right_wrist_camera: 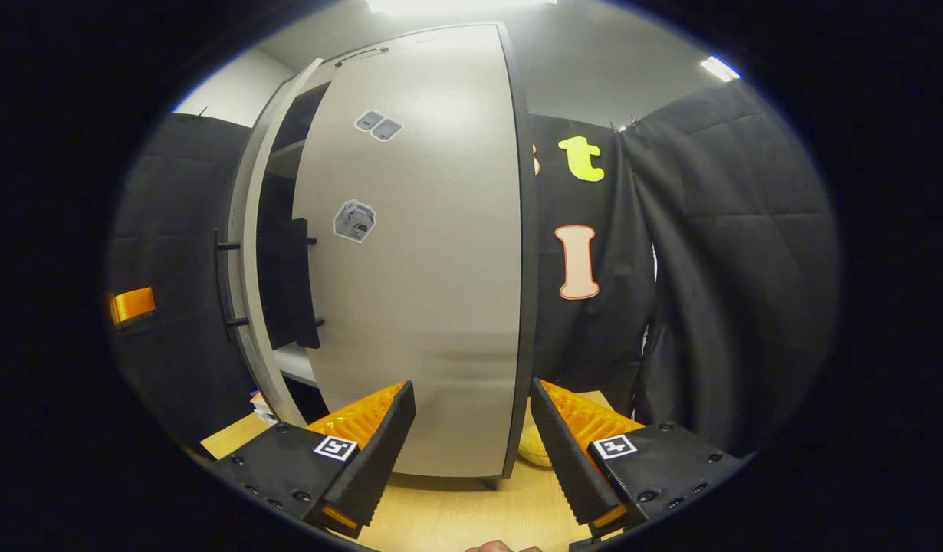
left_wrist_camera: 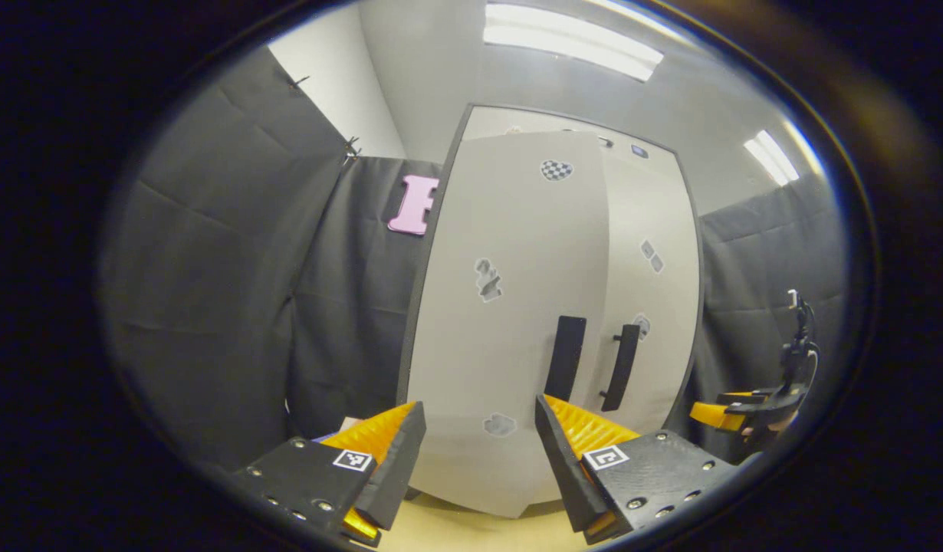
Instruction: Grab one shoe with the right hand and put it into the shoe cabinet, grab the other shoe with the left hand and put it into the shoe cabinet; then close the right door with the right hand and the left door with the left hand.
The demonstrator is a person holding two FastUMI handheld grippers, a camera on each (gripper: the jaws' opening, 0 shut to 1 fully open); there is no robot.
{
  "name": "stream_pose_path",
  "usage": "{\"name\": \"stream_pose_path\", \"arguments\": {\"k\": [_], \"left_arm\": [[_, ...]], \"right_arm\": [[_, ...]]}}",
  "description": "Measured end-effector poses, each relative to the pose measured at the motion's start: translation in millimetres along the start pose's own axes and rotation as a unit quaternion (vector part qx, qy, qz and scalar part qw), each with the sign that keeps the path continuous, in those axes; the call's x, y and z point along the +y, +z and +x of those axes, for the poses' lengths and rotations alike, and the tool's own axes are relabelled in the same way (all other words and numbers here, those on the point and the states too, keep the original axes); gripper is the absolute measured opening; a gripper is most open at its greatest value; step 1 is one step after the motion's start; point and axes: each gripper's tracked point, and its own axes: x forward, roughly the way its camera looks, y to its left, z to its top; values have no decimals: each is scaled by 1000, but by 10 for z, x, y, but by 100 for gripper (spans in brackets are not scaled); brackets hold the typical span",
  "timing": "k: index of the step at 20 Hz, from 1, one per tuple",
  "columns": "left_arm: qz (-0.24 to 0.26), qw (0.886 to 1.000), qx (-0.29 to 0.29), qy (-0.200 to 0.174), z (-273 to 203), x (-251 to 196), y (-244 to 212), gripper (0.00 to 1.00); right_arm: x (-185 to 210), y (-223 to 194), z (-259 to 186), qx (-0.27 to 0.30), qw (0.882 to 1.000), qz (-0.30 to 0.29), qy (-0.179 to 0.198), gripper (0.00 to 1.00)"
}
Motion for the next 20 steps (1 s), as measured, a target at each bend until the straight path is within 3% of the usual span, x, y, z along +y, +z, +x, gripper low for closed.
{"name": "stream_pose_path", "arguments": {"k": [2, 8, 9, 14, 15, 16, 17, 20], "left_arm": [[-6, 1000, 1, 9, -103, 118, -58, 90], [-5, 1000, 30, 4, -340, 320, -318, 91], [1, 999, 32, 4, -368, 351, -340, 83], [-4, 999, 41, 11, -475, 378, -460, 84], [2, 999, 43, 14, -515, 390, -466, 83], [12, 999, 45, 18, -542, 420, -473, 83], [20, 998, 49, 23, -557, 439, -509, 83], [6, 998, 63, 27, -557, 450, -664, 83]], "right_arm": [[87, 6, -2, 2, 1000, 14, 3, 92], [213, -51, -95, -16, 1000, 1, -5, 95], [224, -87, -101, -14, 1000, 2, -8, 95], [188, -204, -251, -6, 1000, 11, -17, 96], [169, -227, -253, -4, 1000, 11, -22, 92], [167, -245, -255, 2, 1000, 14, -24, 96], [173, -247, -262, 5, 1000, 21, -23, 92], [203, -179, -300, 0, 999, 37, -13, 95]]}}
